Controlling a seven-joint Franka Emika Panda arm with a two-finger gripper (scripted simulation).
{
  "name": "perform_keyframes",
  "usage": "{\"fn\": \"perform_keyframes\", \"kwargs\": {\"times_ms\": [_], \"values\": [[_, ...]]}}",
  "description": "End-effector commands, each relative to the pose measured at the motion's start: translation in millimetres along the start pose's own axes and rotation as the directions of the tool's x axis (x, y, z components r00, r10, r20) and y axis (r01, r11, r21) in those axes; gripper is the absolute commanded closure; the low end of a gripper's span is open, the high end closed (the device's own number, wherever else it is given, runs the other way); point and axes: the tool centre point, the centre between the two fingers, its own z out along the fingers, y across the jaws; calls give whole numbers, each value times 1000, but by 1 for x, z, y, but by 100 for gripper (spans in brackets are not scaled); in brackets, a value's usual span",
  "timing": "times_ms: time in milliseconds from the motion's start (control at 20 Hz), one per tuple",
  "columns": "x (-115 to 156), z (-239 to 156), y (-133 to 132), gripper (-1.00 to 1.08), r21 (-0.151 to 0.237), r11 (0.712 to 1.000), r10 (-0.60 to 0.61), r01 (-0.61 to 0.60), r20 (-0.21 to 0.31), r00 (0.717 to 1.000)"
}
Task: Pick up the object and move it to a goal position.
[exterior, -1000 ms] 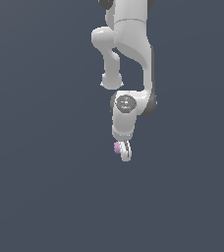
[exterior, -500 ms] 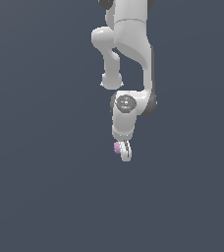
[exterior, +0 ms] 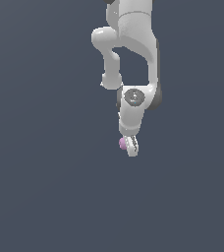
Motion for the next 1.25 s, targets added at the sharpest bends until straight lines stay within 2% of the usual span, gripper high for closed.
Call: {"fn": "perform_keyframes", "kwargs": {"times_ms": [0, 650, 950, 1200], "values": [[-18, -8, 6, 108, 0, 1000, -1, 1, 1, 1000], [-131, -60, 43, 108, 0, 1000, -1, 1, 0, 1000], [-159, -73, 51, 108, 0, 1000, -1, 1, -1, 1000], [-167, -76, 53, 108, 0, 1000, -1, 1, -1, 1000]]}}
